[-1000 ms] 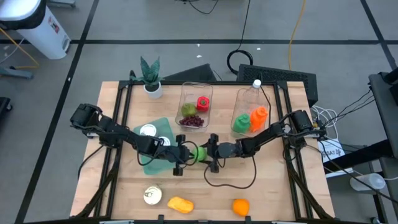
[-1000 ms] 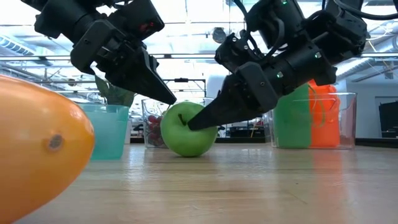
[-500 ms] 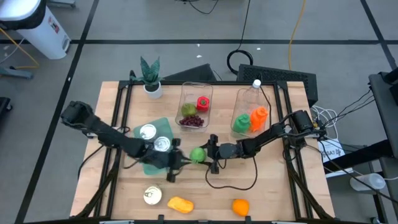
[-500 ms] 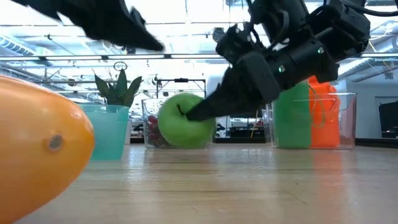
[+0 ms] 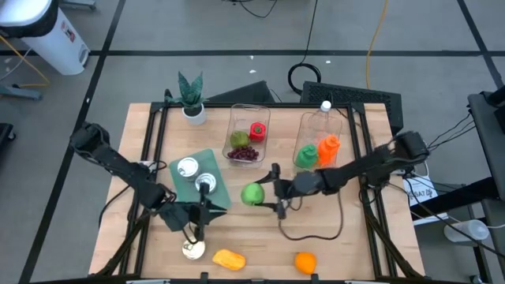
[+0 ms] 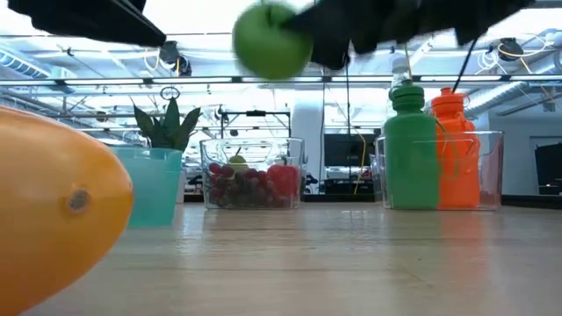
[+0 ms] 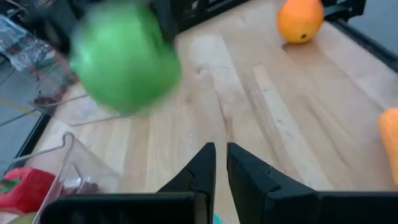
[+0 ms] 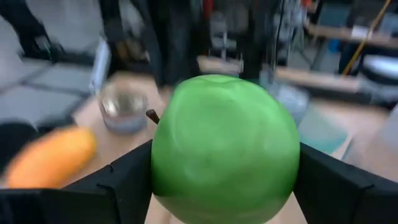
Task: Pick & Place Food Item
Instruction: Put the apple into the left transparent bin
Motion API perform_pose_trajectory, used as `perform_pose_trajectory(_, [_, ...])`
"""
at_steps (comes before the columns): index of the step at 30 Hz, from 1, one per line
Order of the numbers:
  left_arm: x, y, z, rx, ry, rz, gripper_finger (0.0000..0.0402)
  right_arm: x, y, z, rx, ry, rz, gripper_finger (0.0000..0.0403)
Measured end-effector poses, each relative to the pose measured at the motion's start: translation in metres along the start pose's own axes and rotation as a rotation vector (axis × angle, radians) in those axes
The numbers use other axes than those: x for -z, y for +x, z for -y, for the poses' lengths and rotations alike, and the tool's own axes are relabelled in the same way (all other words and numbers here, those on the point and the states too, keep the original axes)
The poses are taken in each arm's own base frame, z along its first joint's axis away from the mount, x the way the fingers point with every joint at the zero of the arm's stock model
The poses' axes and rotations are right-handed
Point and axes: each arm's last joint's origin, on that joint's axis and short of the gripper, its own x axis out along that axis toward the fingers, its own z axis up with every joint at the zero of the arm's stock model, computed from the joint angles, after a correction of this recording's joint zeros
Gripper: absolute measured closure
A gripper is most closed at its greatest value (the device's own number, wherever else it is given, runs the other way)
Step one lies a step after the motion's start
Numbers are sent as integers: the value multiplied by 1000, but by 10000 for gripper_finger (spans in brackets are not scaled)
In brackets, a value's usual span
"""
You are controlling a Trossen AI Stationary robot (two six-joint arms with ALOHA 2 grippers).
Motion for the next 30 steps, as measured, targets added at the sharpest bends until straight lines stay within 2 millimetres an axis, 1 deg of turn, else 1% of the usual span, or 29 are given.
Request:
perform_pose_trajectory(3, [1, 0, 0, -2, -1, 0, 352, -29, -23, 1, -9, -26, 67, 100])
perform_pose_trajectory(8, [2, 2, -2, -8, -9, -6, 352, -67, -70, -1, -42, -55, 134, 100])
perform_pose_trajectory(11, [2, 2, -3, -12, -23, -8, 352, -83, -98, -3, -72, -58, 168, 102])
perform_pose_trajectory(14, [2, 2, -3, -12, -24, -8, 352, -91, -123, -5, -102, -52, 215, 102])
perform_pose_trajectory(18, [2, 2, -3, -12, -23, -8, 352, -91, -151, -2, -119, -38, 287, 102])
perform_pose_trajectory(22, [2, 2, -3, -11, -24, -8, 352, -81, -176, 6, -61, -17, 345, 102])
perform_pose_trajectory(26, [2, 2, -3, -11, -25, -9, 352, -57, -193, 13, -26, -29, 369, 102])
perform_pose_trajectory(30, [2, 2, -3, -10, -17, -10, 352, -30, -204, 15, -22, -17, 433, 102])
